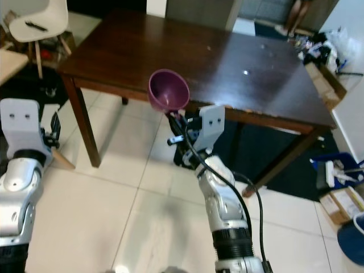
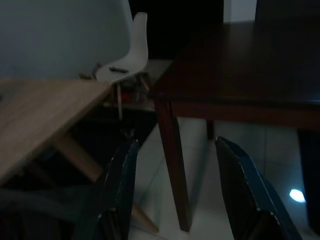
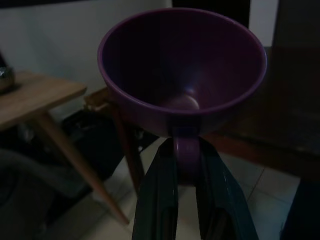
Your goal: Setting the table
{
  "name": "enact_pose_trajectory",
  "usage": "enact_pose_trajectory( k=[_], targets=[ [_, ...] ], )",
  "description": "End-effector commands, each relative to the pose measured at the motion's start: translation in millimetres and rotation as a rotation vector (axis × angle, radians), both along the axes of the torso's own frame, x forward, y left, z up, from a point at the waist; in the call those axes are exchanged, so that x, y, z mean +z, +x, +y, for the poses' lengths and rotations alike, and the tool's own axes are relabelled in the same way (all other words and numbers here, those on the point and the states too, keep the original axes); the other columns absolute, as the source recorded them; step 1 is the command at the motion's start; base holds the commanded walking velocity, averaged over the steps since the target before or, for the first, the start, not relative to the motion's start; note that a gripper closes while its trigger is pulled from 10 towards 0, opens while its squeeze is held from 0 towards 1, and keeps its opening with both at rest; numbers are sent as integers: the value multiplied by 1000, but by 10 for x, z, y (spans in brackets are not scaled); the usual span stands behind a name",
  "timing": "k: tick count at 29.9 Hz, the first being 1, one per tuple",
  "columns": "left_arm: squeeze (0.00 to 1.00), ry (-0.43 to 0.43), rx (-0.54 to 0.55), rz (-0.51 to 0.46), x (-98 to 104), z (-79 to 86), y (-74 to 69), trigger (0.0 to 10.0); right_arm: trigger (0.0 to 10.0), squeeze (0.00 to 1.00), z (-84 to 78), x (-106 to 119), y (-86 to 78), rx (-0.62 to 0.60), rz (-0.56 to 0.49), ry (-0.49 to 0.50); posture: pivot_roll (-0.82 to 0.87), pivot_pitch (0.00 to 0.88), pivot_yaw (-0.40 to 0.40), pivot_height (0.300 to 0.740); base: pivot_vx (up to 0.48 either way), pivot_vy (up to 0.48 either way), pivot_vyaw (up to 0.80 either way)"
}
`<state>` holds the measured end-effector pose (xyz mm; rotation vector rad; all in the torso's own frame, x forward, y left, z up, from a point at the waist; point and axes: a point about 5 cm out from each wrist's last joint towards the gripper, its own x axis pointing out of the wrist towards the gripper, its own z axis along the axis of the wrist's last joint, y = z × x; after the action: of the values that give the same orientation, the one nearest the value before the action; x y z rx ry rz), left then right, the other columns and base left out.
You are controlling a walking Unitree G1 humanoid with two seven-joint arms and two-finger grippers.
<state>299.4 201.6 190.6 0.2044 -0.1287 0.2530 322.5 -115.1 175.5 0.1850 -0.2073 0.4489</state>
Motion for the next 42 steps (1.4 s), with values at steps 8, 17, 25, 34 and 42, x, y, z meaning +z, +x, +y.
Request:
enact_pose_trajectory(
  k=[8,17,25,34,42],
  targets=[
    [0,7,-21,10,-23,-57,26,10000,10000,0,-85,-3,-24,-31,2,4,-12,18,-10,740,480,0,0],
    [0,7,-24,7,-19,-59,37,10000,10000,0,-80,-15,-34,-30,7,4,-11,20,-7,740,480,0,0],
    [0,5,-24,8,-22,-59,45,10000,10000,0,-70,-15,-34,-28,9,4,-12,22,-8,740,480,0,0],
    [0,5,-30,10,-32,-75,55,10000,10000,0,-72,-21,-42,-24,11,2,-18,18,-4,740,480,0,0],
    [0,5,-33,7,-30,-75,60,10000,10000,0,-79,-19,-46,-25,10,1,-18,17,-5,740,480,0,0]
  ],
)
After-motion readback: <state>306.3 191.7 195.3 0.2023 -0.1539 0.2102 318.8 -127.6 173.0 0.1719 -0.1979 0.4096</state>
